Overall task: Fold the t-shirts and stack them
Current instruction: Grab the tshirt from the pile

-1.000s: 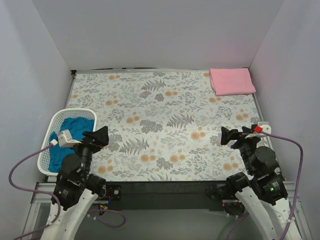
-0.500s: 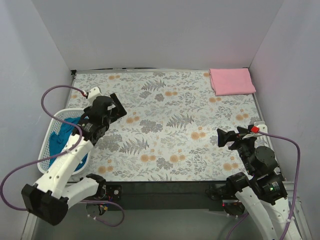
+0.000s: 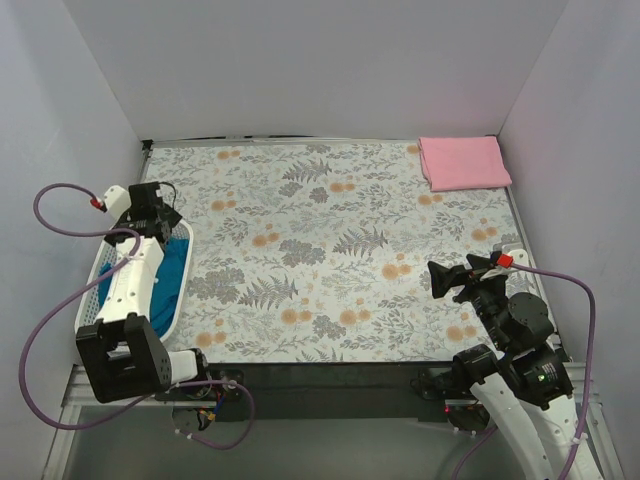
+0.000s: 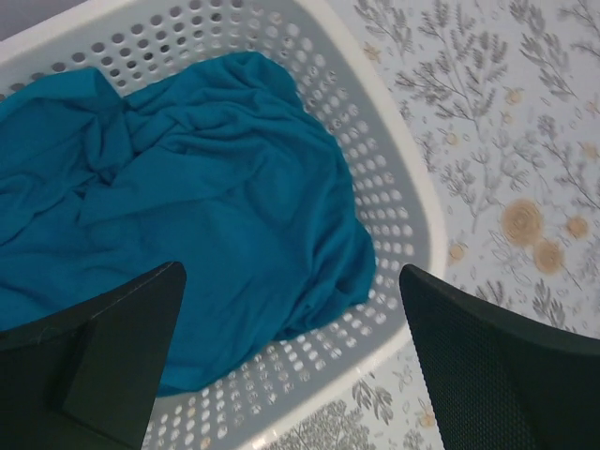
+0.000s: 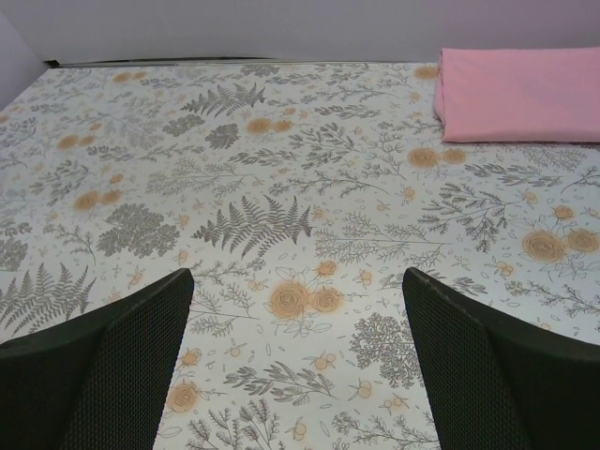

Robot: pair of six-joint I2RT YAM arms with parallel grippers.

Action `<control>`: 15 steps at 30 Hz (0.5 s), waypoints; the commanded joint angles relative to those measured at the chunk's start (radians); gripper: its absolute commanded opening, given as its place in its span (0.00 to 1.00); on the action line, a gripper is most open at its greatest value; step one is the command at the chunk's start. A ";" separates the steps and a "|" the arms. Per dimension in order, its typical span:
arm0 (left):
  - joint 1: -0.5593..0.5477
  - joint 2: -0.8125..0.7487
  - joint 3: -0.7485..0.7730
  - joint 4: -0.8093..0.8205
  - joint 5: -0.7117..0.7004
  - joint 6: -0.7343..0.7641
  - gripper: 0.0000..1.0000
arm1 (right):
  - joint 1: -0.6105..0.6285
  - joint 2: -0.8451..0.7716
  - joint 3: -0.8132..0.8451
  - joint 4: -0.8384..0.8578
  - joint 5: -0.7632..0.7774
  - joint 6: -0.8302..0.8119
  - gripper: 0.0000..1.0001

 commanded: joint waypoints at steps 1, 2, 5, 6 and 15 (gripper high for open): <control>0.101 0.021 -0.092 0.115 0.020 -0.028 0.98 | 0.004 -0.006 0.000 0.050 -0.024 -0.006 0.98; 0.125 0.036 -0.111 0.133 0.027 -0.029 0.98 | 0.004 -0.007 -0.002 0.049 -0.028 -0.006 0.98; 0.185 0.114 -0.160 0.172 0.055 -0.051 0.97 | 0.004 0.003 -0.002 0.049 -0.033 -0.007 0.98; 0.192 0.131 -0.172 0.187 0.061 -0.055 0.96 | 0.004 0.007 -0.002 0.049 -0.036 -0.009 0.98; 0.212 0.260 -0.274 0.258 0.133 -0.097 0.66 | 0.004 0.023 -0.002 0.049 -0.039 -0.012 0.98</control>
